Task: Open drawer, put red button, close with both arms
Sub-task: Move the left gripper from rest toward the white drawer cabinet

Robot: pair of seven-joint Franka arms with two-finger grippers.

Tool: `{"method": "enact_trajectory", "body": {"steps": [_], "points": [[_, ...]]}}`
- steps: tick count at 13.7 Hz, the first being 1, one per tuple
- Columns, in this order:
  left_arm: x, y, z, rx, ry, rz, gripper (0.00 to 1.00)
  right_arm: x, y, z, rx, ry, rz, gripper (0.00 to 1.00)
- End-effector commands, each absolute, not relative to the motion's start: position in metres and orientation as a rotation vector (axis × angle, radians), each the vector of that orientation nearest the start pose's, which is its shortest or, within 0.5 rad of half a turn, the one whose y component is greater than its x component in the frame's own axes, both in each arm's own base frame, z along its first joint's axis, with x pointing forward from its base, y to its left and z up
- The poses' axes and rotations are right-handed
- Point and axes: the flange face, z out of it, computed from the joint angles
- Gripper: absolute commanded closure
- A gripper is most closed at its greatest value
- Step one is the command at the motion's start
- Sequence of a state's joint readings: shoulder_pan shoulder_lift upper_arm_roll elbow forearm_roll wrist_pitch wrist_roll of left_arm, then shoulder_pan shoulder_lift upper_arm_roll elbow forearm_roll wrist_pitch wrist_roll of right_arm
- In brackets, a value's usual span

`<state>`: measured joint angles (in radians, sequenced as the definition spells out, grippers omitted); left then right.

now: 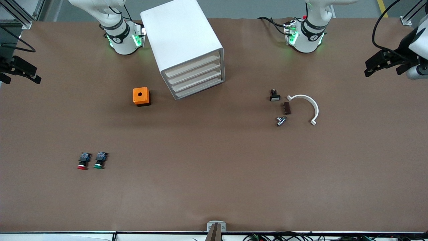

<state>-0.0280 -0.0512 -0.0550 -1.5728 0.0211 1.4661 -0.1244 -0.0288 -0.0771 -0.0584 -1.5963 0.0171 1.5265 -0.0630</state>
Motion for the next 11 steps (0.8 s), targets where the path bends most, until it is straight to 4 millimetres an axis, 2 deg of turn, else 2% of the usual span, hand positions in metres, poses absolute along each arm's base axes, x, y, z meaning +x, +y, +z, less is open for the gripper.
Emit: {"method": "enact_trajectory", "body": {"steps": [1, 4, 7, 8, 9, 10, 11], "points": [[0.550, -0.043, 0.620, -3.087, -0.031, 0.099, 0.00, 0.514, -0.042, 0.653, -3.115, 0.082, -0.031, 0.00], [0.576, -0.057, 0.579, -3.092, 0.018, 0.137, 0.00, 0.514, -0.041, 0.653, -3.113, 0.091, -0.031, 0.00], [0.594, -0.065, 0.532, -3.095, 0.008, 0.263, 0.00, 0.514, -0.042, 0.653, -3.088, 0.096, -0.033, 0.00], [0.599, -0.076, 0.516, -3.091, 0.022, 0.298, 0.00, 0.514, -0.041, 0.653, -3.088, 0.091, -0.033, 0.00], [0.607, -0.084, 0.510, -3.094, -0.007, 0.304, 0.00, 0.514, -0.040, 0.653, -3.089, 0.089, -0.033, 0.00], [0.616, -0.087, 0.500, -3.090, -0.117, 0.318, 0.00, 0.514, -0.041, 0.653, -3.090, 0.091, -0.032, 0.00], [0.619, -0.099, 0.486, -3.072, -0.208, 0.348, 0.00, 0.514, -0.041, 0.653, -3.090, 0.089, -0.035, 0.00]]}}
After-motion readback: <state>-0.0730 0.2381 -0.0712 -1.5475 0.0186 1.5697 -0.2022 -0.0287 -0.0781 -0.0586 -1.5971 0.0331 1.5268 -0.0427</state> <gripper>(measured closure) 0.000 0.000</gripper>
